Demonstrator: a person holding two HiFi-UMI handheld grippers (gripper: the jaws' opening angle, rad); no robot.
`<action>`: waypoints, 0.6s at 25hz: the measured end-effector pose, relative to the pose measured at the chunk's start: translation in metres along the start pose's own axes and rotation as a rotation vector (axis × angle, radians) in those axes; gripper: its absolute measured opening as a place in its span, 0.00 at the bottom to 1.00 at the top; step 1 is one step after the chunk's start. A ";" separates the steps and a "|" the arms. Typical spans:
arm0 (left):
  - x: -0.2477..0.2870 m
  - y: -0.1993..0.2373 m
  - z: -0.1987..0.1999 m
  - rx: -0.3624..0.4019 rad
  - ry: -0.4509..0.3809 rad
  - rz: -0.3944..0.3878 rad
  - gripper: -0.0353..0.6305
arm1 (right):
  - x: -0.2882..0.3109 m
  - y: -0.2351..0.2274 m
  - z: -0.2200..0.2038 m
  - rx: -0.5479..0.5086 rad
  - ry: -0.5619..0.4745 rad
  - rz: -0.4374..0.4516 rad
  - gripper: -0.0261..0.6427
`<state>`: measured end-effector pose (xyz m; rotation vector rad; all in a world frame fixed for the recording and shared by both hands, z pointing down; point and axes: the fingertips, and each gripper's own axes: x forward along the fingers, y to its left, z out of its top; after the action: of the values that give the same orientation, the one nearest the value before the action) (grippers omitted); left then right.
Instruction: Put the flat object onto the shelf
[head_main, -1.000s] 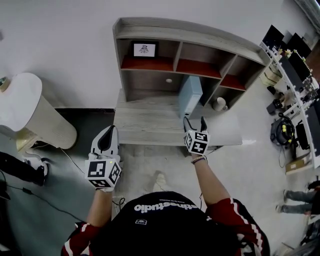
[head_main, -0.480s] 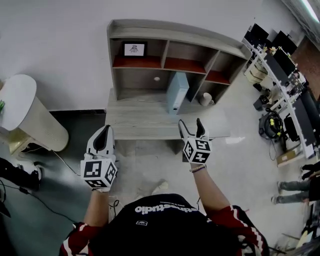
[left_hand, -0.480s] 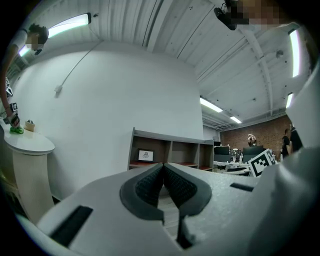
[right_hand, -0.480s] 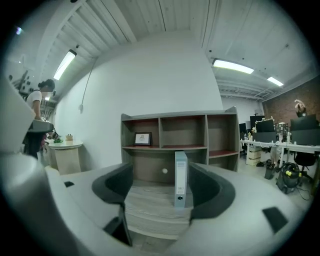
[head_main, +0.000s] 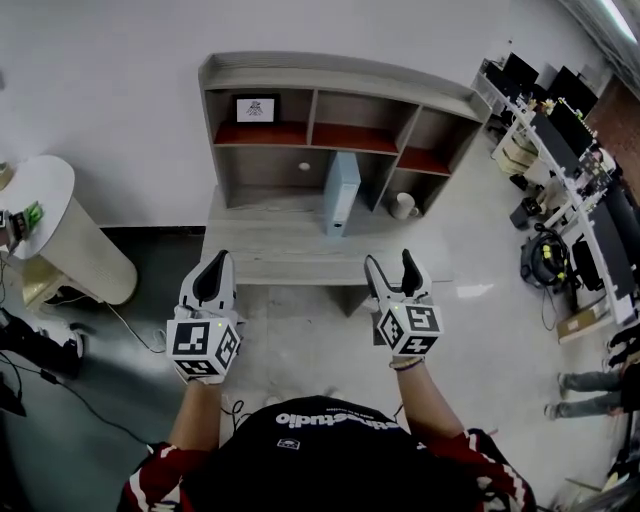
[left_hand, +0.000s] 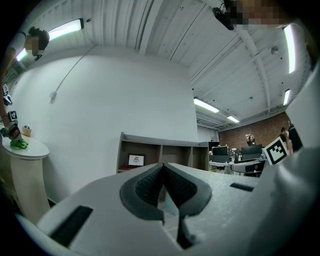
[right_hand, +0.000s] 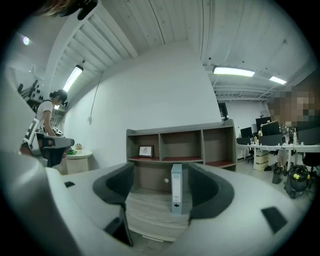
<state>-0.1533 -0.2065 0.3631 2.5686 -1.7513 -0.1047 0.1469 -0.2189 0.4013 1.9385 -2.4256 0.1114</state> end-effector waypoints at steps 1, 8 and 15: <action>0.002 -0.007 0.001 0.002 -0.003 -0.001 0.06 | -0.005 -0.005 0.004 0.010 -0.008 0.002 0.53; 0.013 -0.047 0.008 0.029 0.000 -0.011 0.06 | -0.034 -0.038 0.032 0.024 -0.072 -0.005 0.46; 0.013 -0.056 0.016 0.040 -0.017 0.002 0.06 | -0.045 -0.042 0.047 0.015 -0.104 0.045 0.30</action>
<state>-0.0979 -0.1977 0.3430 2.6007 -1.7803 -0.0926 0.1981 -0.1881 0.3522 1.9437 -2.5411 0.0304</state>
